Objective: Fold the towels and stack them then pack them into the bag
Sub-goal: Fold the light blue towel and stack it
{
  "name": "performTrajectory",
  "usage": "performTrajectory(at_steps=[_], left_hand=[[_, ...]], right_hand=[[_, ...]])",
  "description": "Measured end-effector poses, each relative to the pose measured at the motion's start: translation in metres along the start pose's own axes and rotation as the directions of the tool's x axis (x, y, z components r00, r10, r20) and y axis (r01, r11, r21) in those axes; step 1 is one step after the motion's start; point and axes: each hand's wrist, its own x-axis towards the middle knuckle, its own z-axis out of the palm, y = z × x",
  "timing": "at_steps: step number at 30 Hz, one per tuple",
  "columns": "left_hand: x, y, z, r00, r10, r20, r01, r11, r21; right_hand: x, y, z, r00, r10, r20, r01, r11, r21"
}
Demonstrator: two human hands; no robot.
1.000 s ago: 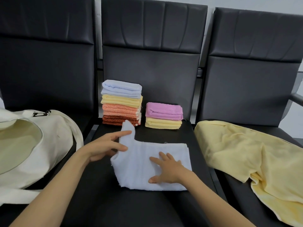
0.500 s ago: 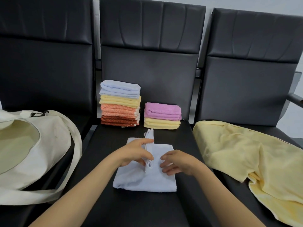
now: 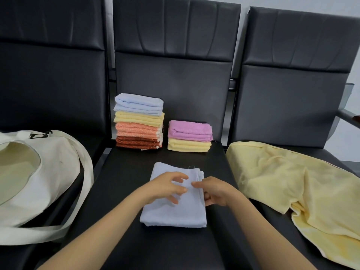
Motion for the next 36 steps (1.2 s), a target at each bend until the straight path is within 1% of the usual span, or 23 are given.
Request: performTrajectory(at_steps=[1, 3, 4, 5, 7, 10, 12, 14, 16, 18, 20, 23, 24, 27, 28, 30, 31, 32, 33, 34, 35, 36], left_hand=[[-0.002, -0.003, -0.006, 0.998, 0.021, -0.053, -0.016, 0.994, 0.106], [-0.005, -0.014, -0.017, 0.987, 0.075, -0.140, -0.020, 0.935, 0.355], [-0.006, -0.021, -0.021, 0.982, 0.092, -0.165, -0.010, 0.897, 0.443], [-0.006, -0.029, -0.025, 0.979, 0.096, -0.179, 0.003, 0.873, 0.487], [-0.006, -0.046, -0.029, 0.980, 0.076, -0.184, 0.025, 0.869, 0.493], [-0.005, -0.058, -0.032, 0.979, 0.063, -0.192, 0.030, 0.893, 0.449], [-0.003, -0.058, -0.030, 0.967, 0.061, -0.248, 0.053, 0.902, 0.428], [-0.002, -0.055, -0.029, 0.945, 0.008, -0.328, 0.138, 0.898, 0.419], [-0.001, -0.055, -0.031, 0.917, -0.098, -0.386, 0.263, 0.877, 0.402], [-0.001, -0.056, -0.033, 0.910, -0.205, -0.360, 0.344, 0.858, 0.380], [-0.001, -0.057, -0.035, 0.912, -0.271, -0.309, 0.366, 0.878, 0.309], [-0.002, -0.057, -0.034, 0.914, -0.279, -0.293, 0.349, 0.911, 0.220], [-0.003, -0.056, -0.033, 0.915, -0.271, -0.298, 0.338, 0.918, 0.205], [-0.006, -0.054, -0.031, 0.924, -0.242, -0.297, 0.298, 0.942, 0.158], [-0.006, -0.054, -0.030, 0.928, -0.234, -0.290, 0.283, 0.949, 0.140], [-0.007, -0.052, -0.029, 0.935, -0.217, -0.279, 0.254, 0.962, 0.104], [-0.007, -0.051, -0.029, 0.937, -0.210, -0.277, 0.238, 0.969, 0.070], [-0.007, -0.050, -0.030, 0.936, -0.207, -0.285, 0.222, 0.975, 0.020], [-0.008, -0.048, -0.031, 0.930, -0.207, -0.305, 0.203, 0.978, -0.044], [-0.010, -0.045, -0.032, 0.925, -0.199, -0.324, 0.167, 0.978, -0.124], [-0.012, -0.042, -0.035, 0.928, -0.177, -0.327, 0.110, 0.971, -0.212], [-0.013, -0.040, -0.038, 0.939, -0.137, -0.314, 0.039, 0.954, -0.297]], right_hand=[[0.001, 0.000, 0.001, 1.000, -0.023, -0.014, 0.022, 0.999, -0.050], [0.001, 0.000, 0.004, 0.997, -0.063, -0.053, 0.058, 0.994, -0.093], [0.001, 0.000, 0.005, 0.994, -0.072, -0.080, 0.062, 0.990, -0.123], [0.000, -0.001, 0.005, 0.990, -0.078, -0.120, 0.055, 0.981, -0.186], [-0.002, -0.001, 0.006, 0.974, -0.088, -0.207, 0.013, 0.941, -0.338], [-0.003, -0.002, 0.012, 0.946, -0.148, -0.290, -0.046, 0.821, -0.569], [-0.002, -0.001, 0.018, 0.936, -0.174, -0.306, -0.063, 0.773, -0.631], [-0.002, 0.003, 0.025, 0.928, -0.183, -0.325, -0.089, 0.738, -0.669], [-0.002, 0.007, 0.027, 0.922, -0.174, -0.347, -0.104, 0.750, -0.653], [-0.005, 0.010, 0.027, 0.922, -0.156, -0.356, -0.098, 0.792, -0.603], [-0.008, 0.013, 0.027, 0.926, -0.129, -0.354, -0.100, 0.821, -0.561], [-0.006, 0.016, 0.028, 0.927, -0.114, -0.358, -0.097, 0.849, -0.520], [-0.004, 0.015, 0.029, 0.926, -0.115, -0.360, -0.104, 0.839, -0.534], [-0.004, 0.012, 0.031, 0.926, -0.117, -0.358, -0.147, 0.762, -0.630], [-0.005, 0.011, 0.032, 0.927, -0.112, -0.357, -0.150, 0.763, -0.629], [-0.006, 0.010, 0.032, 0.932, -0.109, -0.346, -0.125, 0.799, -0.588], [-0.005, 0.011, 0.031, 0.940, -0.117, -0.320, -0.081, 0.835, -0.544], [-0.005, 0.011, 0.029, 0.949, -0.127, -0.288, -0.013, 0.898, -0.440], [-0.007, 0.009, 0.026, 0.957, -0.136, -0.256, 0.058, 0.955, -0.290], [-0.010, 0.006, 0.024, 0.959, -0.153, -0.238, 0.120, 0.982, -0.148], [-0.013, 0.002, 0.021, 0.952, -0.185, -0.242, 0.175, 0.983, -0.062], [-0.015, -0.001, 0.017, 0.939, -0.223, -0.260, 0.227, 0.974, -0.015]])
